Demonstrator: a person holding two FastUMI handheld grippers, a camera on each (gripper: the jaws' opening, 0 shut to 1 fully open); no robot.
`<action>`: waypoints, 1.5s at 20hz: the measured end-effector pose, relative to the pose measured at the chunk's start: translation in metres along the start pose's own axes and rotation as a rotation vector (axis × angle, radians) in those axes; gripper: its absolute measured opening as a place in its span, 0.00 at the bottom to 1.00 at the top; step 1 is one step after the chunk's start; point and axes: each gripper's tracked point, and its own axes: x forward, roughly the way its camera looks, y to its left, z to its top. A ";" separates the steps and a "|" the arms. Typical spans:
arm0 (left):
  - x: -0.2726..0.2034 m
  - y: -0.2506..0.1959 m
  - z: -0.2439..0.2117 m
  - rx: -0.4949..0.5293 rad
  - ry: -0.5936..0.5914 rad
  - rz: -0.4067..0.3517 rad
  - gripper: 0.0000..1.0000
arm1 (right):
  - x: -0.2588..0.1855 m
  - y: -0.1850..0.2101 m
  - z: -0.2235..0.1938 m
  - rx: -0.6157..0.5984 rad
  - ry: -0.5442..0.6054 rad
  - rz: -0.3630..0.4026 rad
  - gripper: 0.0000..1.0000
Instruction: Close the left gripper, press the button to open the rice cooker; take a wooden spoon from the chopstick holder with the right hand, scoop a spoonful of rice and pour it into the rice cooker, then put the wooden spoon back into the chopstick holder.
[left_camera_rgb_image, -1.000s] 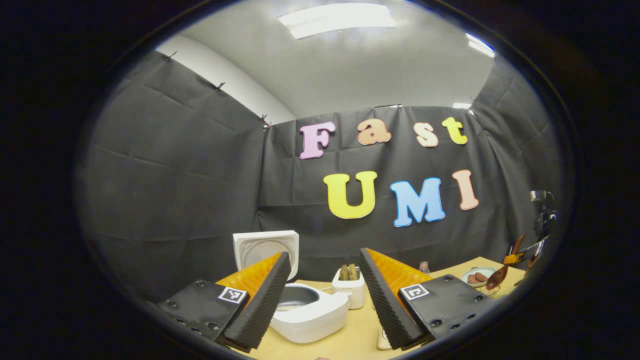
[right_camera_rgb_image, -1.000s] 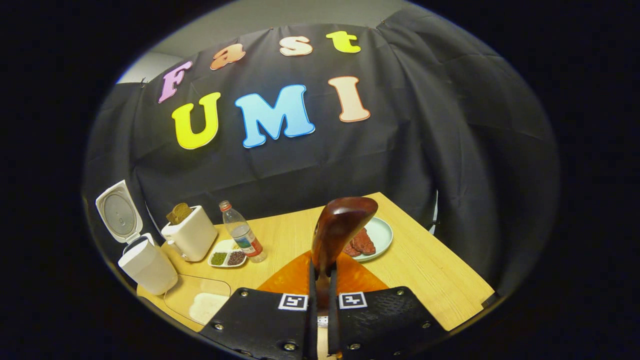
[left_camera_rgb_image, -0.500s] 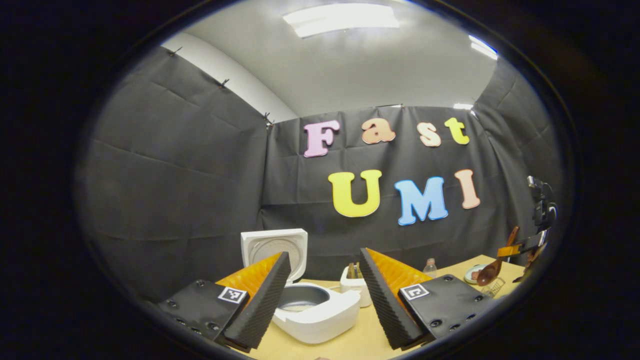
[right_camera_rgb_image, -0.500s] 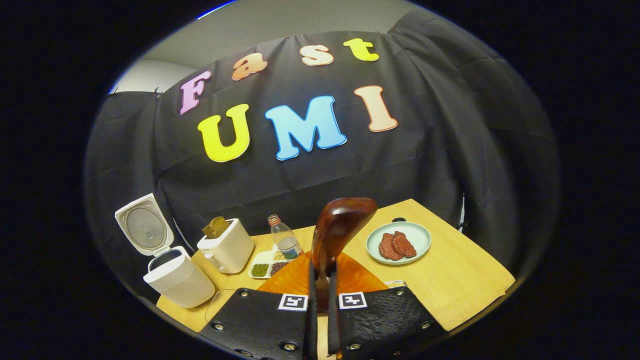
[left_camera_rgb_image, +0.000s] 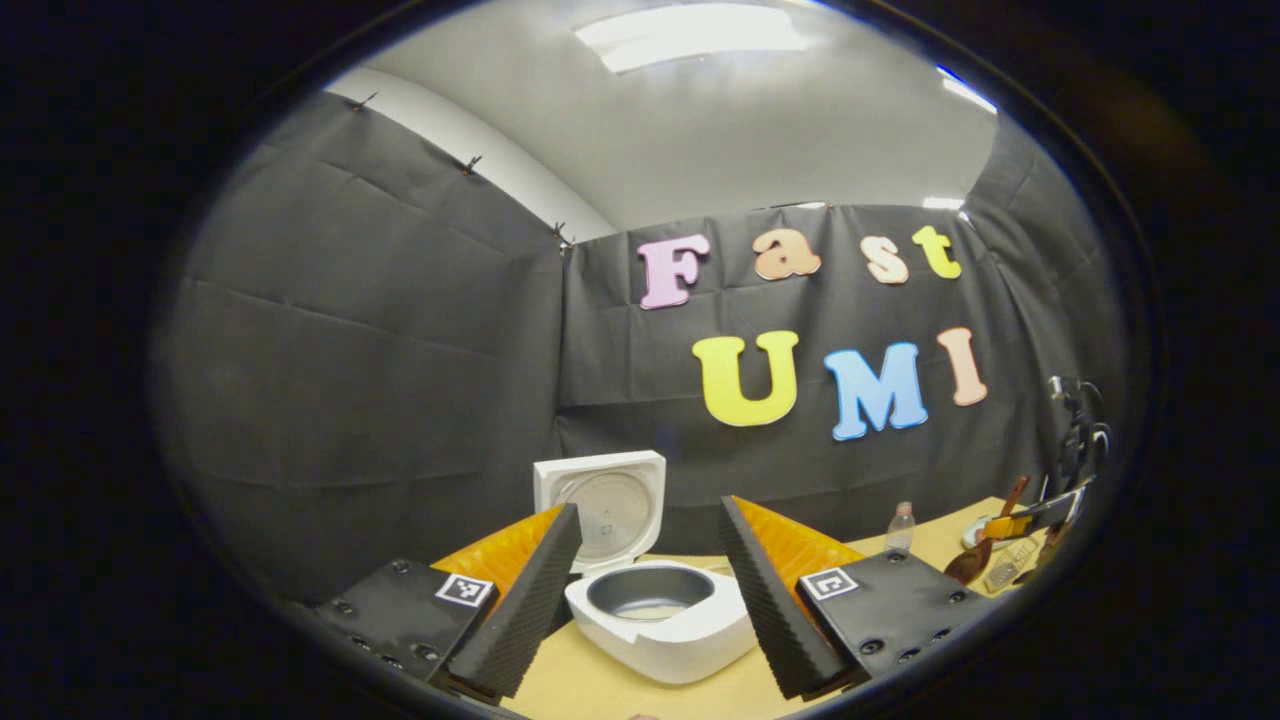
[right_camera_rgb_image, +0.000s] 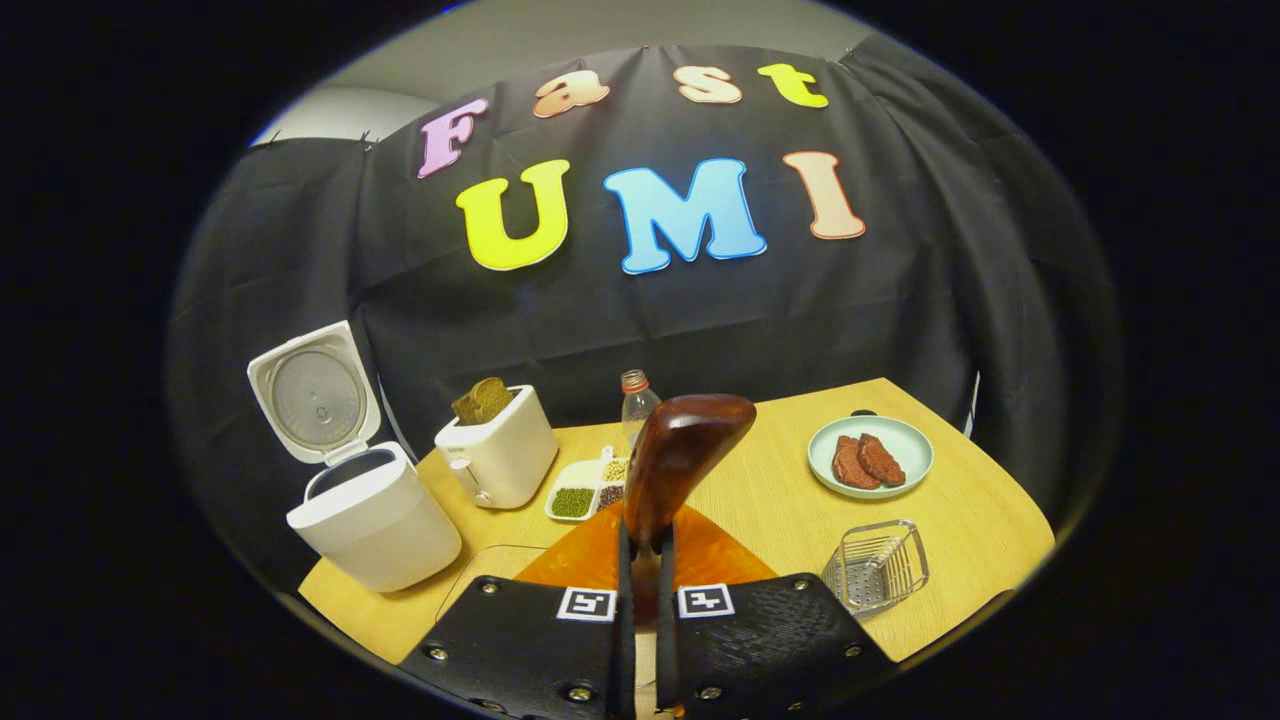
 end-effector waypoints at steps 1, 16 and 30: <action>-0.001 0.006 -0.002 0.003 0.005 0.006 0.95 | 0.005 0.002 -0.006 -0.020 0.005 -0.008 0.08; -0.006 0.048 -0.011 0.064 0.026 0.081 0.95 | 0.056 0.057 -0.087 -0.273 0.092 -0.029 0.08; -0.014 0.058 -0.013 0.044 0.029 0.105 0.96 | 0.038 0.116 -0.108 0.248 0.266 0.171 0.09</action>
